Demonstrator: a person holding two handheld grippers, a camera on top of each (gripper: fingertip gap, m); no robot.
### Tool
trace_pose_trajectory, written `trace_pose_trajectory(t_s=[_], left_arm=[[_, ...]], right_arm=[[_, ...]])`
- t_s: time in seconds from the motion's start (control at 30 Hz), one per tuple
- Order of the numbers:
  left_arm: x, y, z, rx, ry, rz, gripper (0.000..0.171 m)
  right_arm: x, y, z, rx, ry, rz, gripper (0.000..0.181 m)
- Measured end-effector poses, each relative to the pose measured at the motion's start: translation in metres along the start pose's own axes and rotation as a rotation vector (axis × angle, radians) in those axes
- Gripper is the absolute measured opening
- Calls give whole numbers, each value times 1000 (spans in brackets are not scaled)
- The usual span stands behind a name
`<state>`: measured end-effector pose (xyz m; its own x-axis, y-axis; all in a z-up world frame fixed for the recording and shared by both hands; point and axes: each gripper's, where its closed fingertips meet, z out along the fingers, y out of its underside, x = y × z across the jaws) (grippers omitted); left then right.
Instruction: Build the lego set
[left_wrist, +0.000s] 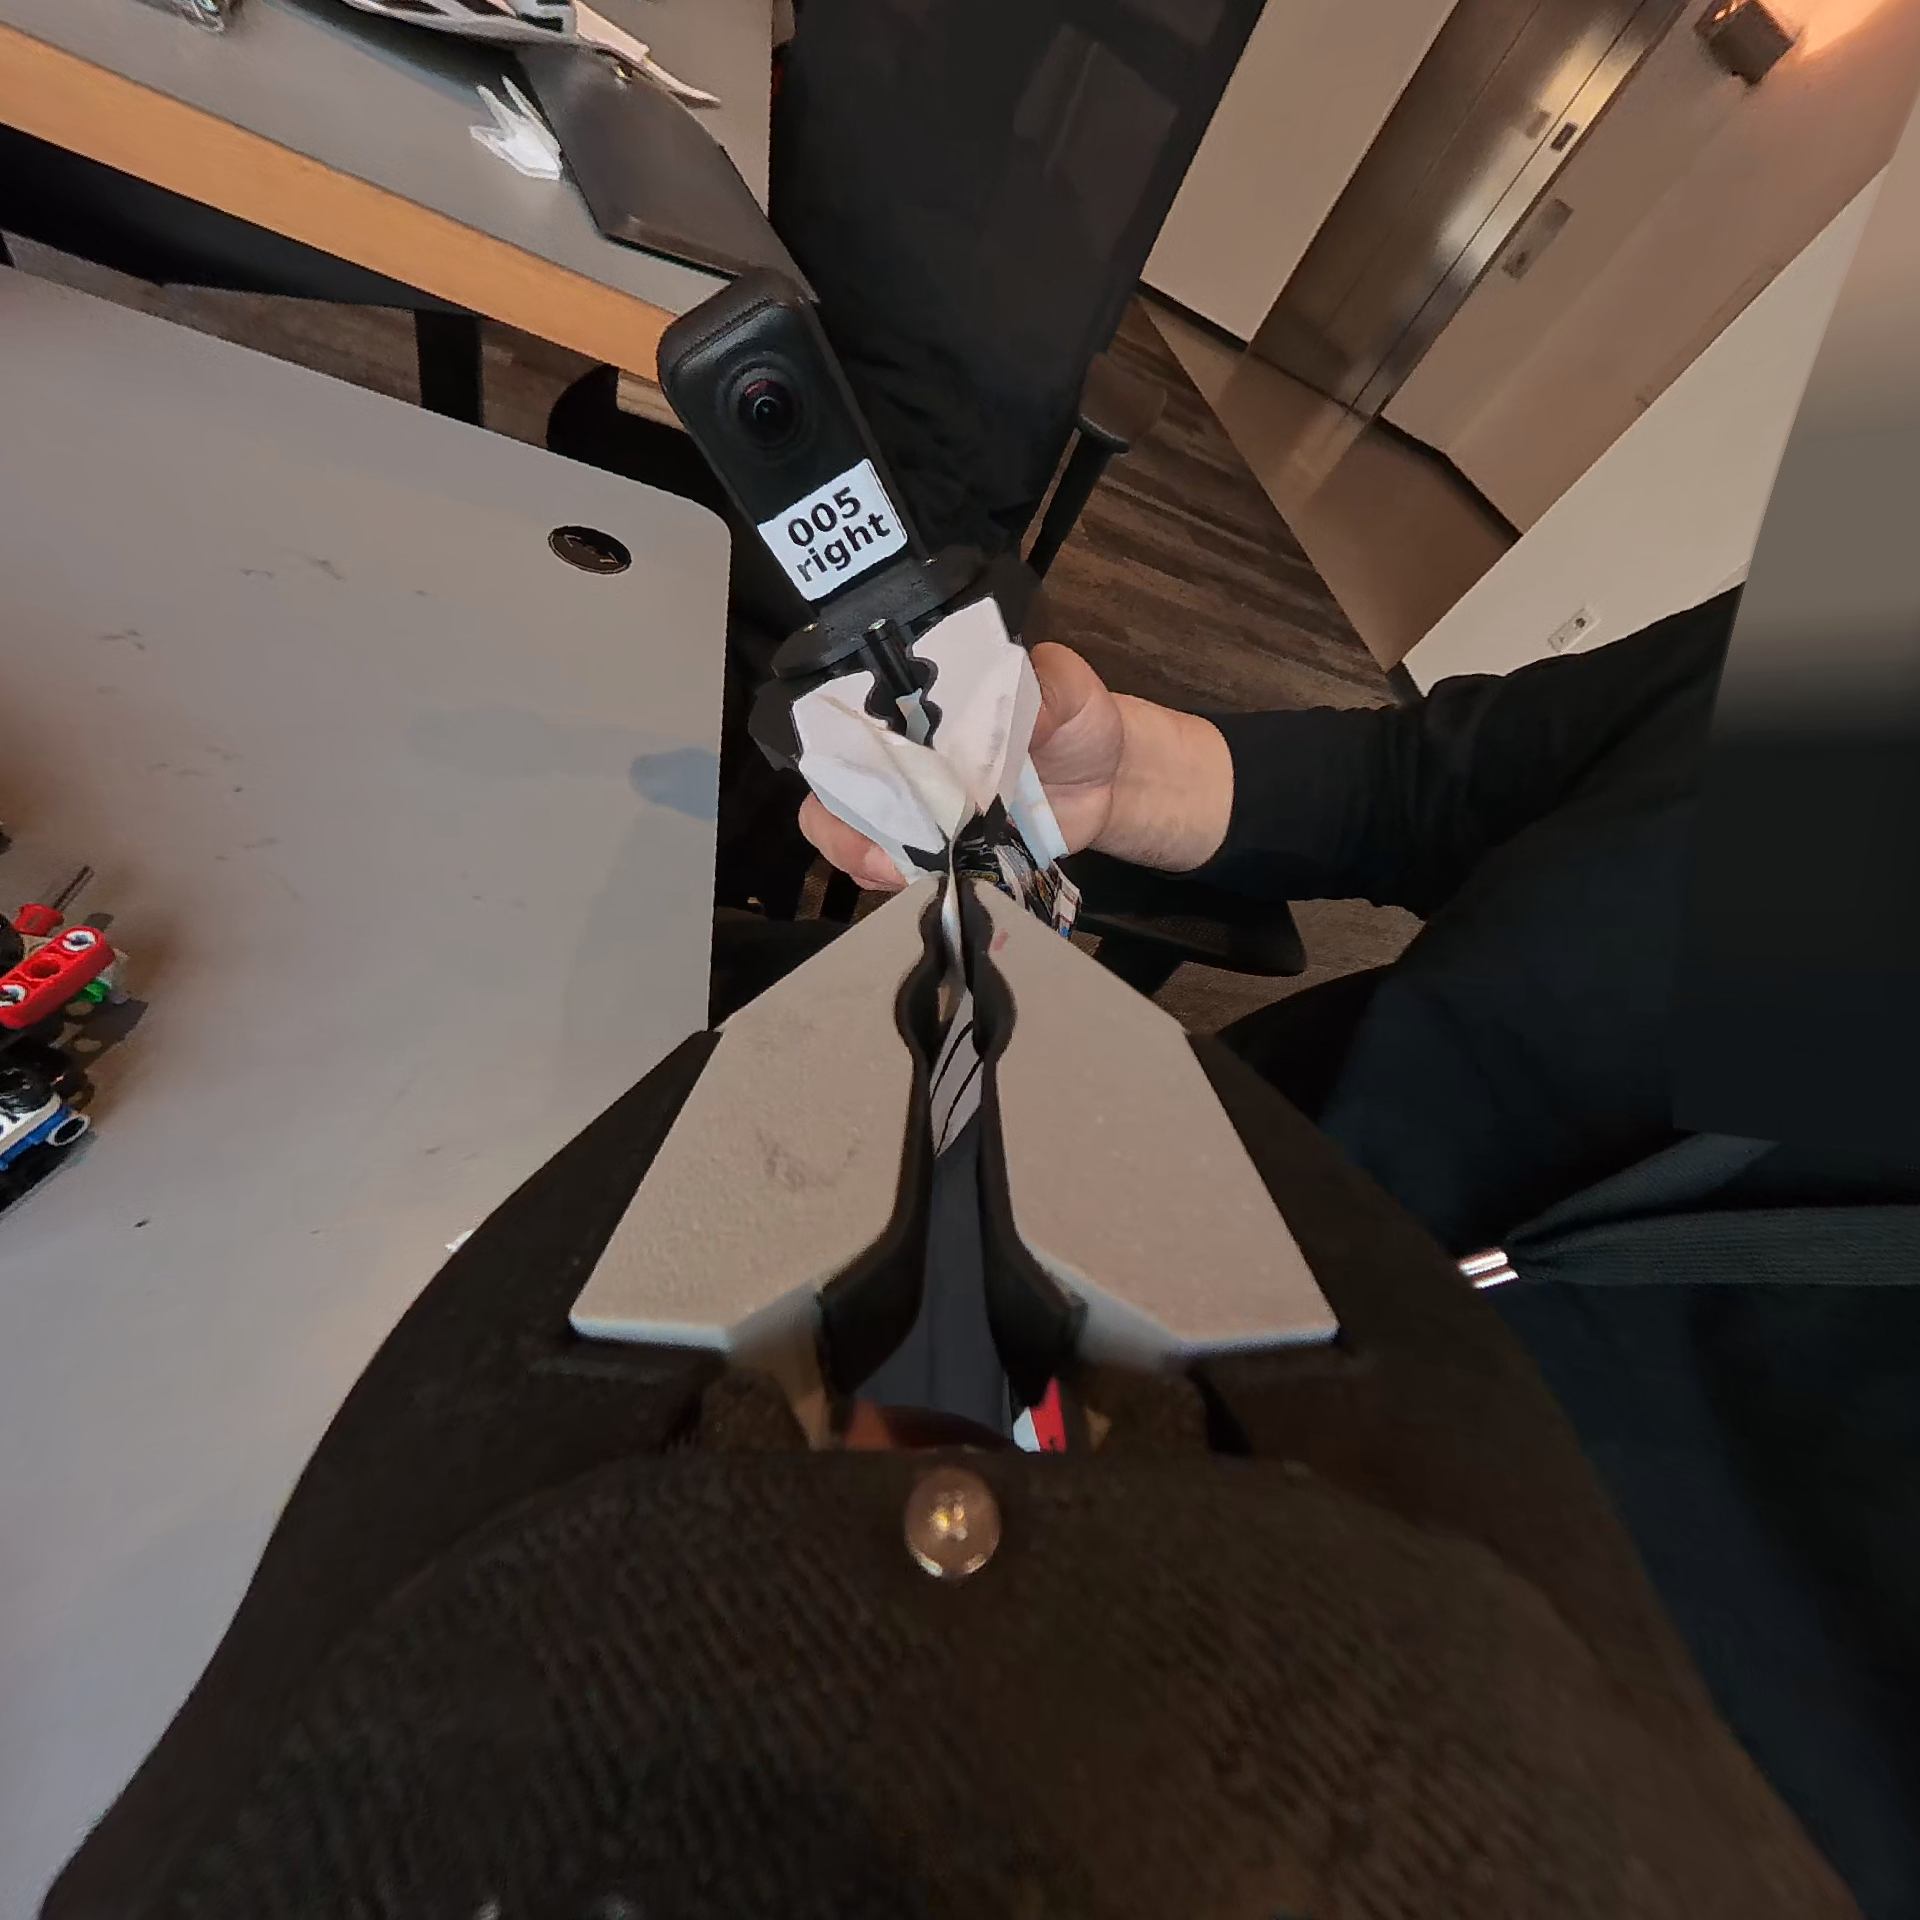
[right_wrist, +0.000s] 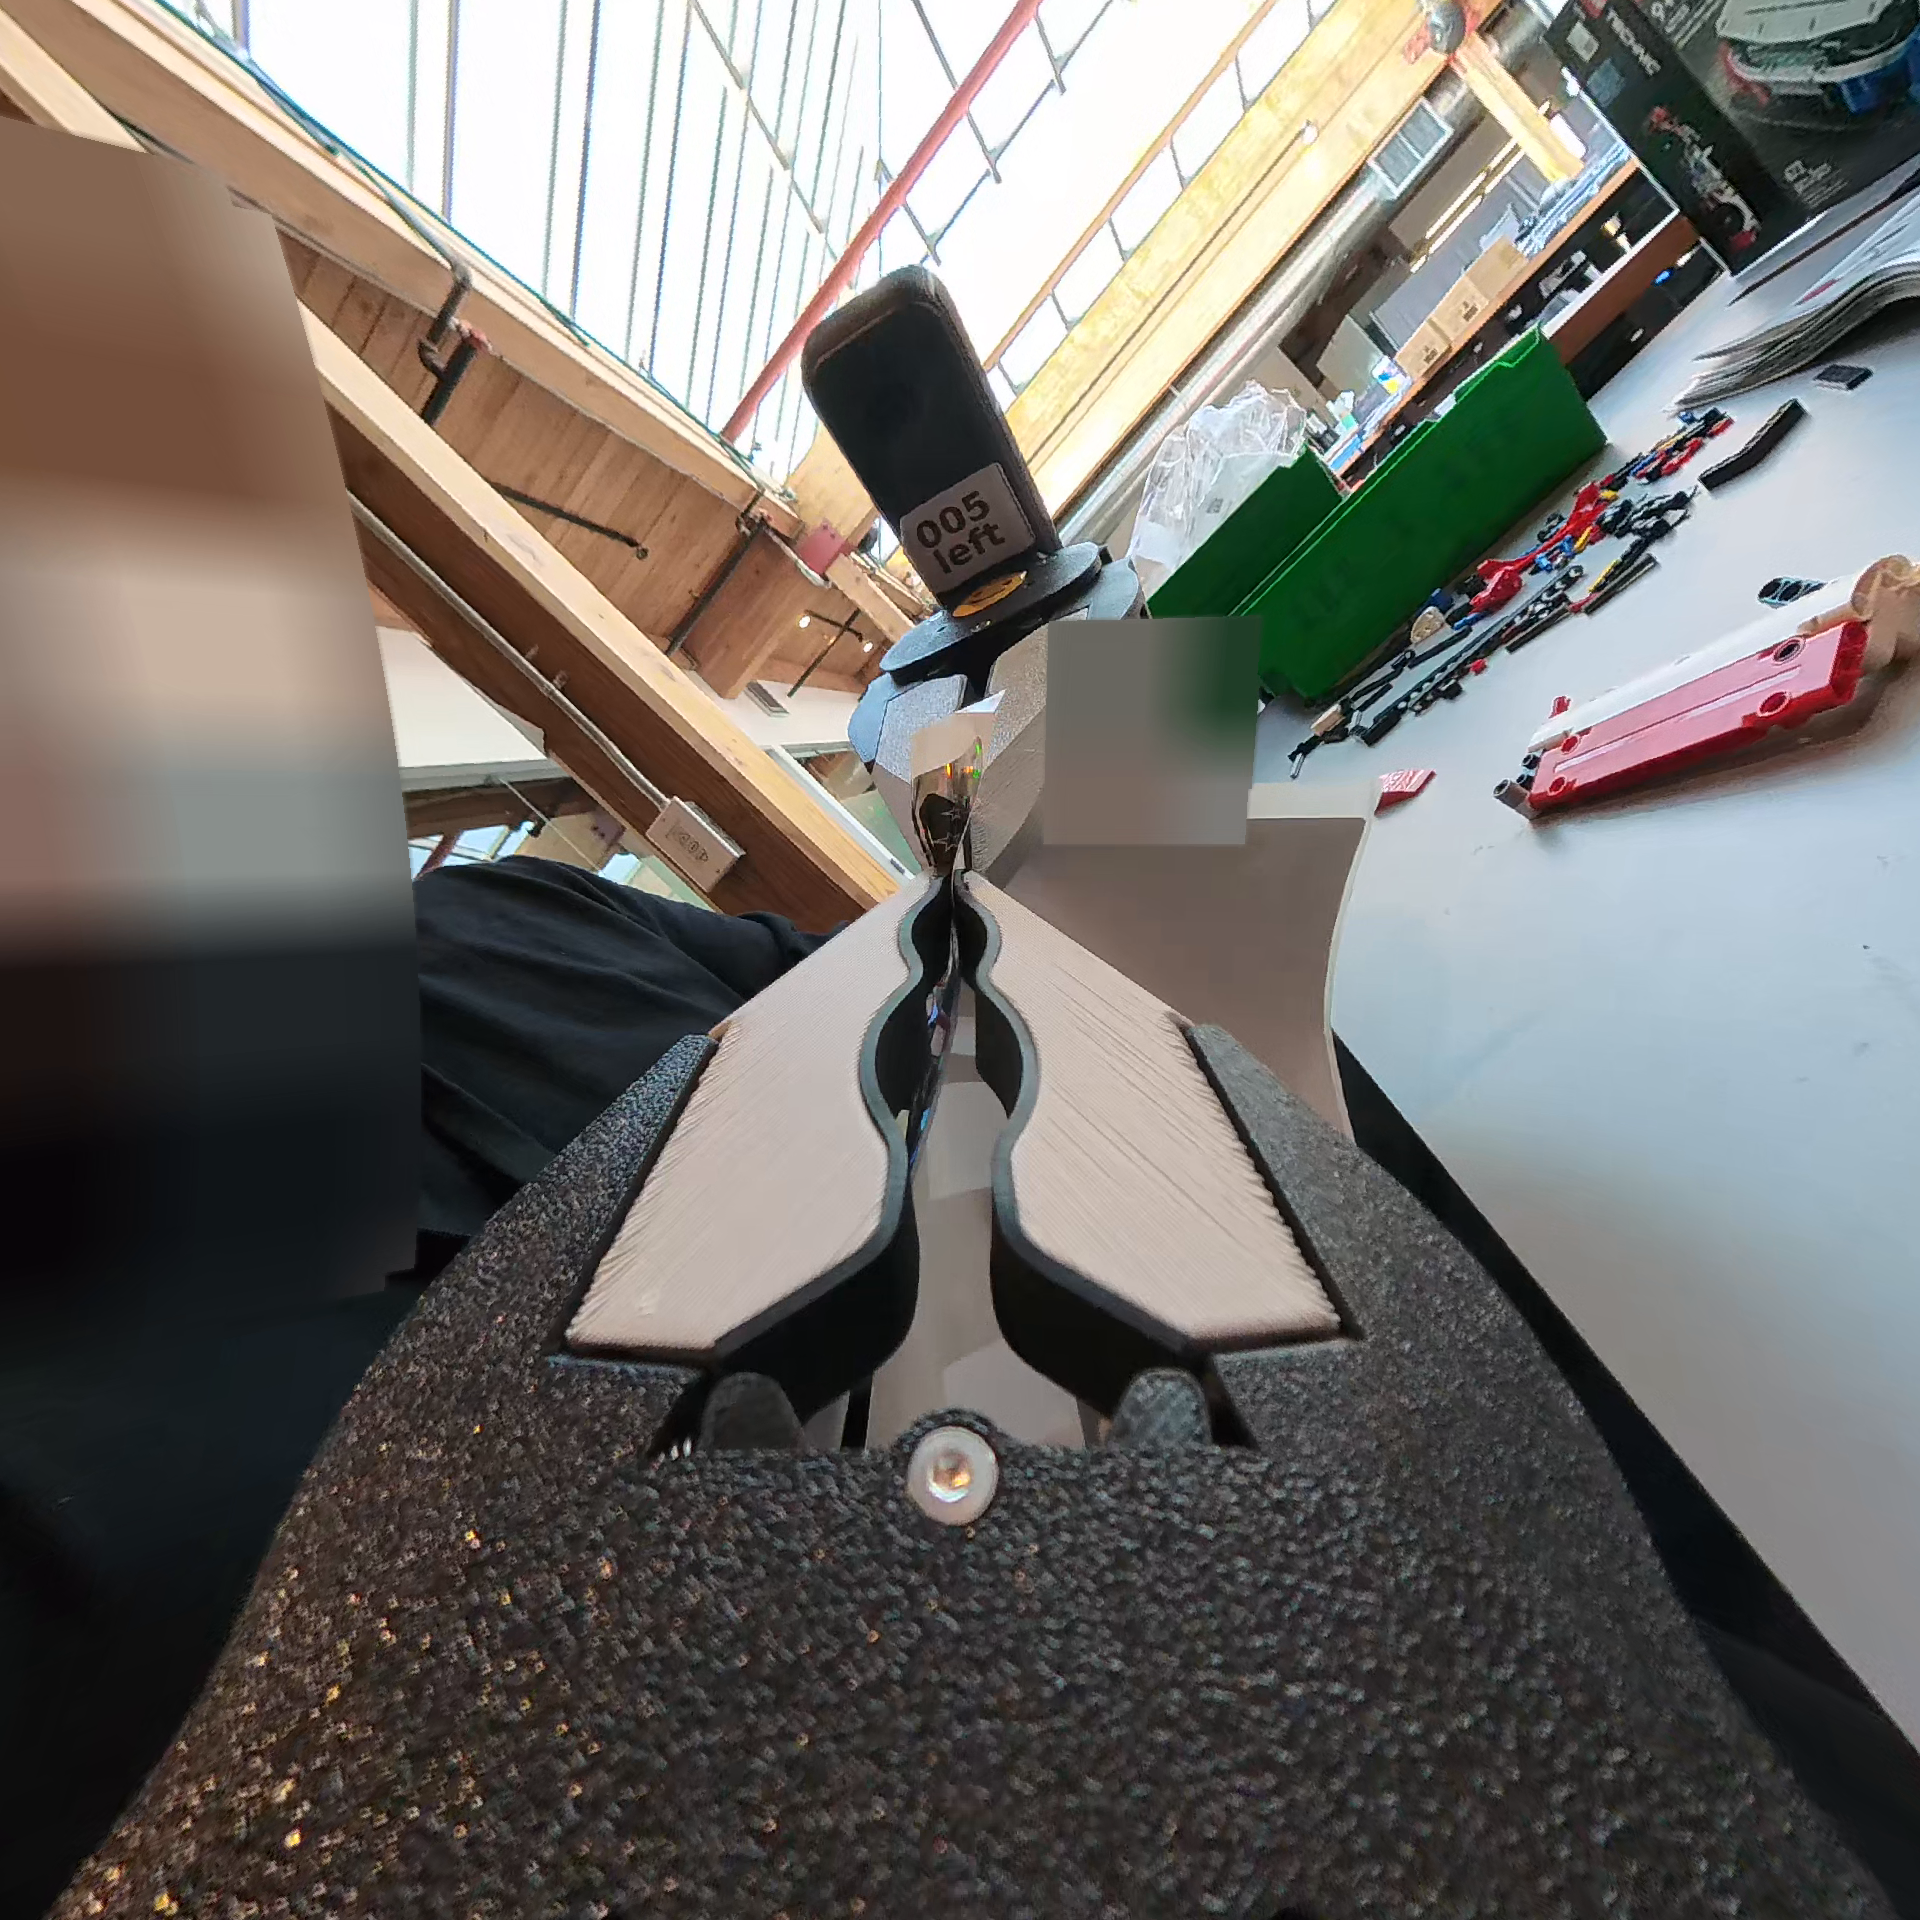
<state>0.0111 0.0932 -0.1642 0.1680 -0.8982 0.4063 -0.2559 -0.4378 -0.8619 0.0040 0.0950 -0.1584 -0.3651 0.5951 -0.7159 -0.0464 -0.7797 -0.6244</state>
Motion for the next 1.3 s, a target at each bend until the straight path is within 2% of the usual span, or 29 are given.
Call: trace_pose_trajectory(t_s=[0.3, 1.3], left_arm=[[-4, 3, -2, 14, 25, -27, 0], [-4, 6, 0, 7, 39, -34, 0]], right_arm=[[8, -4, -4, 19, 47, -10, 0], [13, 2, -1, 5, 25, 42, 0]])
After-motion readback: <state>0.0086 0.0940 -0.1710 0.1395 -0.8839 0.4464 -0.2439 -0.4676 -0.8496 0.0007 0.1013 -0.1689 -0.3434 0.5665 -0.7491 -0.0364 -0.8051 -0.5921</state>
